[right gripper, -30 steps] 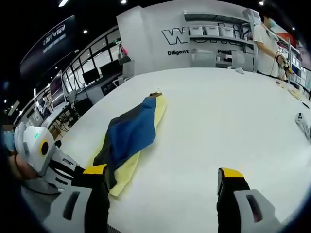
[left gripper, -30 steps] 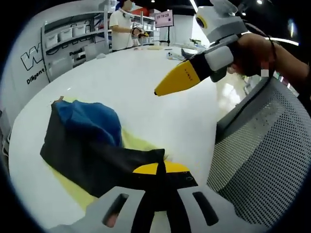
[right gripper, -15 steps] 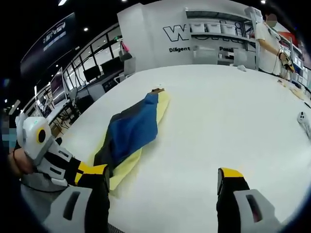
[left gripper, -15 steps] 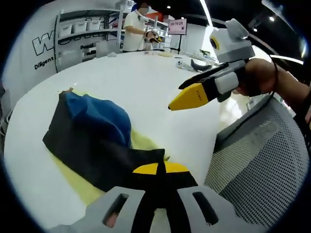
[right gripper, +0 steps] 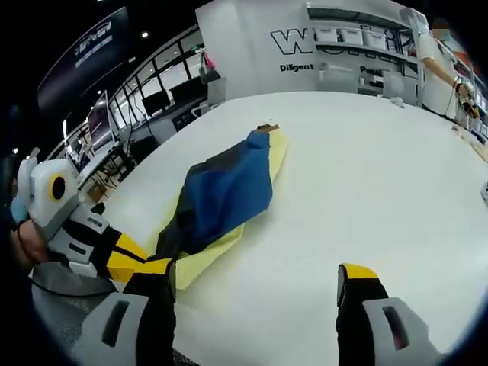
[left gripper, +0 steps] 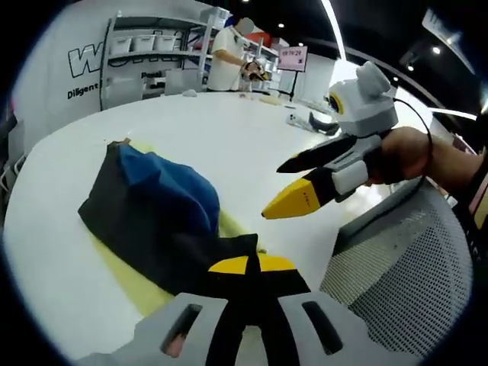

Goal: Fold the garment on the visible template until the final outline fits inside the template.

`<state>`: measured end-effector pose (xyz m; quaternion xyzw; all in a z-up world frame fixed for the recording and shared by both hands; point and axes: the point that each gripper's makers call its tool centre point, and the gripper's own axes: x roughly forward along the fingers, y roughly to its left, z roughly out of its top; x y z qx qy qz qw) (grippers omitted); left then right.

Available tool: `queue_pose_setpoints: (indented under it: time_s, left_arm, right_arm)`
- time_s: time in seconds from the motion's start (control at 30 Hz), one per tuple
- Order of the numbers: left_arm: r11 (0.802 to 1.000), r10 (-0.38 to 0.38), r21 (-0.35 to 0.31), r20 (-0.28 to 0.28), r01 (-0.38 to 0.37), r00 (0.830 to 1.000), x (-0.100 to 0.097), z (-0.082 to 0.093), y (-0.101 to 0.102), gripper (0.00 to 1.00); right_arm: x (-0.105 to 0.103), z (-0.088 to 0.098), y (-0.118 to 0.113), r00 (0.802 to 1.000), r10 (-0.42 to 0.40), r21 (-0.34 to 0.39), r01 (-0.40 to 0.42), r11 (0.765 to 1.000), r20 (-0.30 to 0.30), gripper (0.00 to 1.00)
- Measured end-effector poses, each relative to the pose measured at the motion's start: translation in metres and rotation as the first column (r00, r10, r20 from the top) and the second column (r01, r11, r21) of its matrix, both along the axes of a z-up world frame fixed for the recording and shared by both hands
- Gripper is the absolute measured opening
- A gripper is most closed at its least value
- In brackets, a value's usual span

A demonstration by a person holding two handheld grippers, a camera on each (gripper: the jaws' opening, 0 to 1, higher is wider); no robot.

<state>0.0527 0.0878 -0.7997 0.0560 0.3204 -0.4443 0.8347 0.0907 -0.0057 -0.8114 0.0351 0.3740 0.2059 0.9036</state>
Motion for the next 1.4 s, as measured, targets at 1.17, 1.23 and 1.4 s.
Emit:
queue_pose_setpoints:
  time_s: [1.17,1.23,1.4]
  left_arm:
    - [0.998,0.051,-0.022,0.029,-0.051,0.998,0.001,0.008,0.008,0.00]
    - [0.998,0.058,-0.024,0.028,-0.058,0.998,0.001,0.009,0.009,0.00]
    - [0.993,0.109,-0.041,0.040,-0.107,0.993,0.008,0.019,0.019,0.00]
  right_arm:
    - [-0.014,-0.026,0.065,0.916,-0.040,0.391,0.209,0.896,-0.399,0.00]
    - [-0.015,-0.025,0.064,0.916,-0.041,0.394,0.212,0.894,-0.400,0.00]
    - [-0.018,-0.021,0.063,0.919,-0.036,0.395,0.204,0.896,-0.393,0.00]
